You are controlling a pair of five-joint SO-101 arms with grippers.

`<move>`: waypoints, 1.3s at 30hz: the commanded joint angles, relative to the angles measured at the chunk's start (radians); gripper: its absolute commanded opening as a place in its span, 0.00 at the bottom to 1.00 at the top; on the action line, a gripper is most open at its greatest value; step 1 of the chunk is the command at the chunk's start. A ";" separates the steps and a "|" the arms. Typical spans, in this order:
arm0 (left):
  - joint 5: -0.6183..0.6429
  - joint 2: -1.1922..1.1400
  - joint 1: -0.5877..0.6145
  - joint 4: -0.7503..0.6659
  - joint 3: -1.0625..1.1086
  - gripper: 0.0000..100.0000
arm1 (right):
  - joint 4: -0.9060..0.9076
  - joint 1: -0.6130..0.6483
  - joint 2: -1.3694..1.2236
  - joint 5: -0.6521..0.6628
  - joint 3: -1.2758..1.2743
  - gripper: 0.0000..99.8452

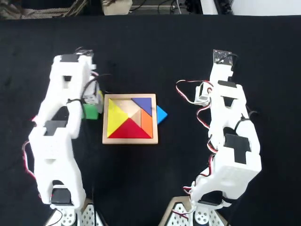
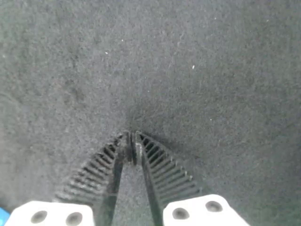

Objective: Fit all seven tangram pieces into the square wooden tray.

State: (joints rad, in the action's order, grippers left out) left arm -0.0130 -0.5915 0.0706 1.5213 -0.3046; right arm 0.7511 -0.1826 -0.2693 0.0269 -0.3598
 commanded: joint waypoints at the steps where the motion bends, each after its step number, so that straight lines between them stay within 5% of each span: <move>1: -0.002 0.130 -0.131 0.057 -0.079 0.03 | -0.014 0.006 0.047 -0.002 0.031 0.01; 10: -0.471 0.199 -0.298 0.018 -0.039 0.03 | -0.014 -0.035 0.047 -0.009 0.036 0.01; 16: -0.603 0.110 -0.305 -0.078 -0.051 0.03 | -0.014 -0.035 0.047 -0.009 0.036 0.01; 35: -0.514 0.038 -0.372 -0.153 -0.084 0.03 | -0.028 -0.034 0.047 -0.009 0.033 0.01; 39: -0.466 0.038 -0.372 -0.153 -0.087 0.11 | -0.029 -0.032 0.047 -0.008 0.033 0.01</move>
State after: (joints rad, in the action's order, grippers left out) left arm -0.5271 -0.5639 -0.2931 1.3755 -0.3261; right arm 0.7327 -0.2010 -0.2693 0.0269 -0.3598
